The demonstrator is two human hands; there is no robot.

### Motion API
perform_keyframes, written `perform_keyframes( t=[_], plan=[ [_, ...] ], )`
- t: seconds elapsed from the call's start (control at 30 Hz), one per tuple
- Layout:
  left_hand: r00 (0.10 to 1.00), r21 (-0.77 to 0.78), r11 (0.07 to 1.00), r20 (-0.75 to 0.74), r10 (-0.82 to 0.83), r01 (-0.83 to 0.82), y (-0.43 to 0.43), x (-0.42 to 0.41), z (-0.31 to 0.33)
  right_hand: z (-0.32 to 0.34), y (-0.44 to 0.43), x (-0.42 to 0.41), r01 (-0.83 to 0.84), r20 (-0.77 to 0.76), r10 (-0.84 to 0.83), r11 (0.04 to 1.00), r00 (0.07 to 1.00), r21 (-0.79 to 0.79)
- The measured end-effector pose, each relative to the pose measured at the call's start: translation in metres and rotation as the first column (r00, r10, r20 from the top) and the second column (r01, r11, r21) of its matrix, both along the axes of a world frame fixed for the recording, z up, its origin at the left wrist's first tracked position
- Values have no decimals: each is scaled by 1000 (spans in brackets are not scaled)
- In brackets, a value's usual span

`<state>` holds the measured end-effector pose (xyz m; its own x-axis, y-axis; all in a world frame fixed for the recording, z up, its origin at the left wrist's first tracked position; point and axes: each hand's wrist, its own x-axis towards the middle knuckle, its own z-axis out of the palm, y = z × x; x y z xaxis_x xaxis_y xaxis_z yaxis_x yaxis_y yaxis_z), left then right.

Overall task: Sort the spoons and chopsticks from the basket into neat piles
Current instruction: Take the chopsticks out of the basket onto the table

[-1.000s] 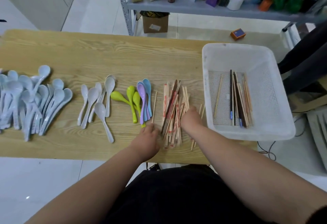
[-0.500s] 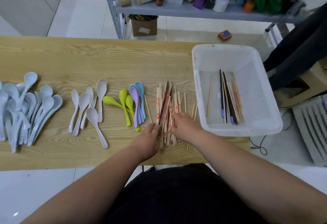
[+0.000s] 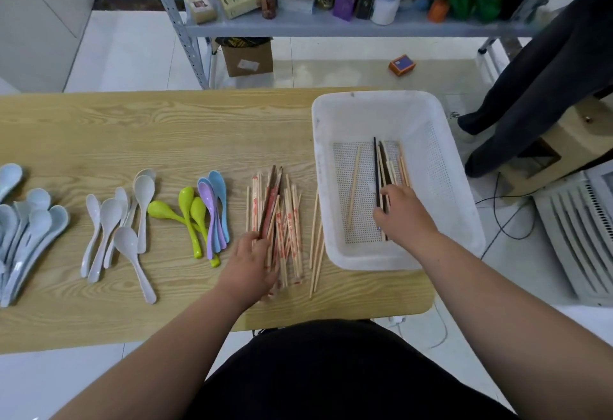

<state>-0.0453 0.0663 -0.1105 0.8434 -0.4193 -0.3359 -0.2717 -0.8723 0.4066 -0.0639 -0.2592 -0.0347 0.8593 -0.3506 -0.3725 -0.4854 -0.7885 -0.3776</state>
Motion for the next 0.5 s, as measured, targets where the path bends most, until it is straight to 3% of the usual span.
perform_keyframes(
  t=[0.2, 0.5],
  plan=[
    [977, 16, 978, -52, 209, -208, -16, -1, 0, -34, -45, 11, 109, -244, -112, 994, 963, -28],
    [958, 20, 963, -97, 269, -269, -22, 4, 5, -57, -51, 28, 113, -160, -128, 989, 979, -100]
  ],
)
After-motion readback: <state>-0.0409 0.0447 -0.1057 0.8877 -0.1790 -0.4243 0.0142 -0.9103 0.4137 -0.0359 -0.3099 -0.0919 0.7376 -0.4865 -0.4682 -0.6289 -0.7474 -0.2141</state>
